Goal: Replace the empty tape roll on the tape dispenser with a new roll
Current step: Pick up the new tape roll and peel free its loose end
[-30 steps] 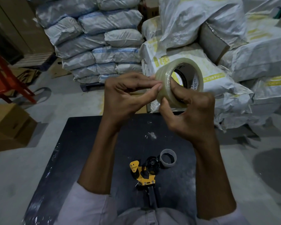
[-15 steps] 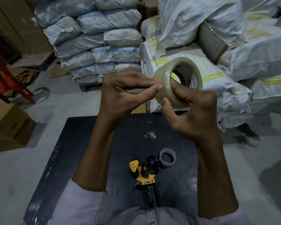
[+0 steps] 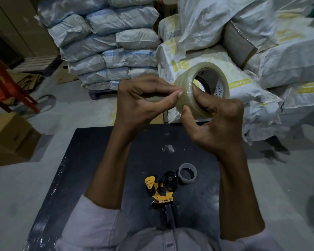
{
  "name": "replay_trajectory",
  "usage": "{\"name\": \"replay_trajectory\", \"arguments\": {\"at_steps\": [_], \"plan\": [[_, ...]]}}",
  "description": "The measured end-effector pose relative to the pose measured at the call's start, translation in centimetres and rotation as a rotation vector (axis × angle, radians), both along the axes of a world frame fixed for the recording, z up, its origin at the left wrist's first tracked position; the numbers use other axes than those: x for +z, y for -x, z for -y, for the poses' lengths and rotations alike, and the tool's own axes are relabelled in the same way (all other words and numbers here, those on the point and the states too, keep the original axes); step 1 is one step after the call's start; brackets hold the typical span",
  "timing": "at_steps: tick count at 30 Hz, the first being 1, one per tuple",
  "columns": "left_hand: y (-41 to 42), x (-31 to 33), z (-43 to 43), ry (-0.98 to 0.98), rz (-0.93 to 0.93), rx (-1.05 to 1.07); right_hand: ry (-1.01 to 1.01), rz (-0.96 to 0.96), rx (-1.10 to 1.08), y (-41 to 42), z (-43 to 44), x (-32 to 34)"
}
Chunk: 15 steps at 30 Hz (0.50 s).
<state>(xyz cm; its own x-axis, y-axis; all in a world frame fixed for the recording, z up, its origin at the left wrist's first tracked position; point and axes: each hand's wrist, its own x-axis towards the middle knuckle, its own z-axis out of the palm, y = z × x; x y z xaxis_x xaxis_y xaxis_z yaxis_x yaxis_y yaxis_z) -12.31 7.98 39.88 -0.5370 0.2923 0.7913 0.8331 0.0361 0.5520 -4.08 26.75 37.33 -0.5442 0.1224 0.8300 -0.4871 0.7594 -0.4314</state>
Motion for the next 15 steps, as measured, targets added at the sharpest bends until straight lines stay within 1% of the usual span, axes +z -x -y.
{"name": "replay_trajectory", "arguments": {"at_steps": [12, 15], "plan": [[-0.31, -0.52, -0.79, -0.024, -0.003, 0.020, 0.050, 0.012, 0.016, 0.22, 0.06, 0.06], [-0.37, -0.57, -0.99, -0.048, 0.043, 0.066, 0.059, 0.027, 0.022, 0.20, 0.25, -0.36]]}}
